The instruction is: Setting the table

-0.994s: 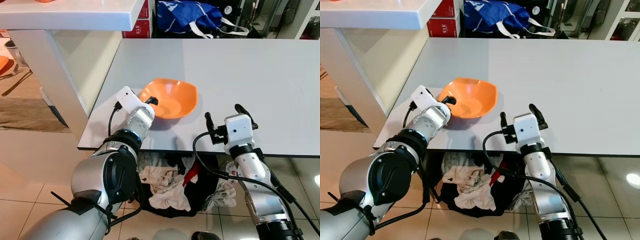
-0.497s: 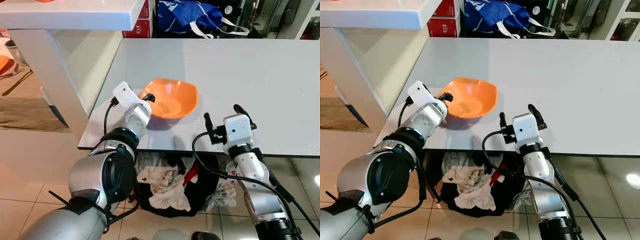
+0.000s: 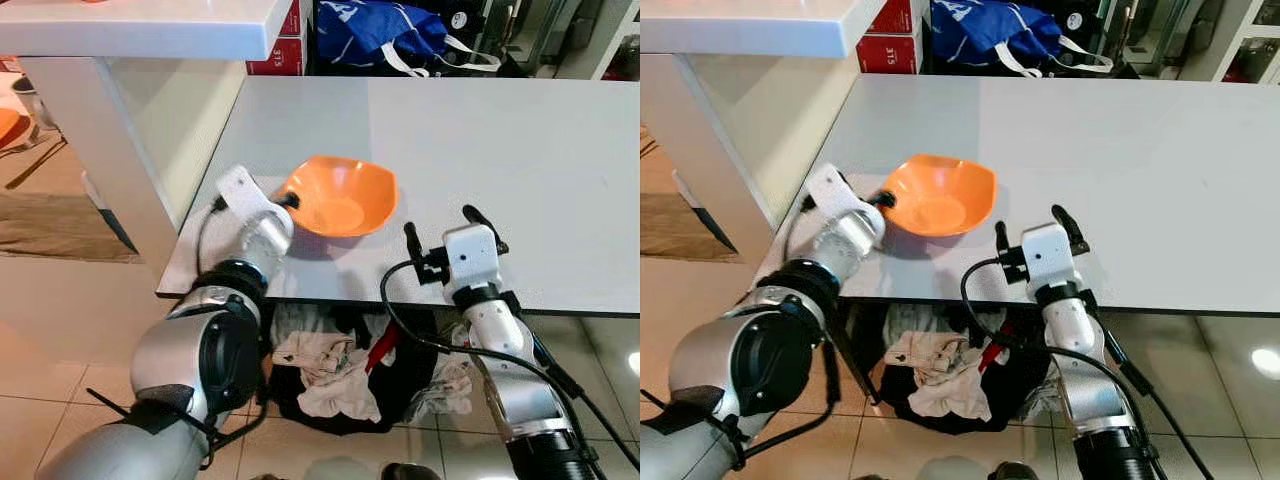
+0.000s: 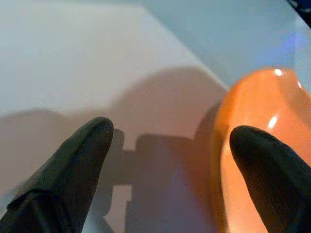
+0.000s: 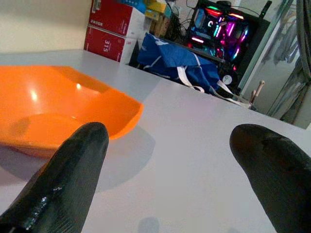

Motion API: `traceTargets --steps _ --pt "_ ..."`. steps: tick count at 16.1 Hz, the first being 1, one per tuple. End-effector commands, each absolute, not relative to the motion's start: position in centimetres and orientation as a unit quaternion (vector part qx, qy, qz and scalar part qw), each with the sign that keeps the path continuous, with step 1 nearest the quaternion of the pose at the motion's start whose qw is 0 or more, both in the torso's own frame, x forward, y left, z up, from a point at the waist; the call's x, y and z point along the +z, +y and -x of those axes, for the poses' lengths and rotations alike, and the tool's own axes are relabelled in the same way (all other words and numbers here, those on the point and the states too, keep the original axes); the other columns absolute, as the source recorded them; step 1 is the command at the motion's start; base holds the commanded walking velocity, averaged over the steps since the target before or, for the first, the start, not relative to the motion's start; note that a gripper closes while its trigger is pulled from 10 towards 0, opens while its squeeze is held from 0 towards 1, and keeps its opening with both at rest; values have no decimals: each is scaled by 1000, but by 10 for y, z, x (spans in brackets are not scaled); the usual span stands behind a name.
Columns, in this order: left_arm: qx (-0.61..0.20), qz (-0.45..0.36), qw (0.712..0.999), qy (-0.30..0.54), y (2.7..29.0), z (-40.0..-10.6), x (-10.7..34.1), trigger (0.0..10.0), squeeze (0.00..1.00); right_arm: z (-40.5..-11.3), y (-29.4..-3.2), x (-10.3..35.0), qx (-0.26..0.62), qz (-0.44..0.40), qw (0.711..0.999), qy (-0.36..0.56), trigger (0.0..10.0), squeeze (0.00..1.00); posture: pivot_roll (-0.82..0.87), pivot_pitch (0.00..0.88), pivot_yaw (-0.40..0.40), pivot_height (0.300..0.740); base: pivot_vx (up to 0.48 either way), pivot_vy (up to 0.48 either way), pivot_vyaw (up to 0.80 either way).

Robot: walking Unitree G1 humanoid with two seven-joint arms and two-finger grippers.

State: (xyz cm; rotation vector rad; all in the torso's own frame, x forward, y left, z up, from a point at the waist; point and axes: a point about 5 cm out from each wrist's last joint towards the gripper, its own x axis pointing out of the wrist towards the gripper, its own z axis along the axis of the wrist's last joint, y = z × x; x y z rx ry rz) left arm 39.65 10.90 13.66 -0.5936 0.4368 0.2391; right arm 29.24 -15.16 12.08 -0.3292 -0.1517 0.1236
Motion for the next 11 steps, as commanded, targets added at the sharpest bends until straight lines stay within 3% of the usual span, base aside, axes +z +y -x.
traceTargets --steps 1,7,11 --pt "122 266 936 196 117 -398 139 10000 0 -294 -151 120 65 161 982 -76 10000 0 -145 0 55 740 0 0 0" --pt "74 178 973 126 119 -399 157 10000 0 -295 -151 120 66 159 982 -78 10000 0 -133 0 50 740 0 0 0" --pt "11 63 998 19 143 -373 180 10000 0 -297 -153 122 57 158 982 -84 10000 0 -107 0 50 740 0 0 0"
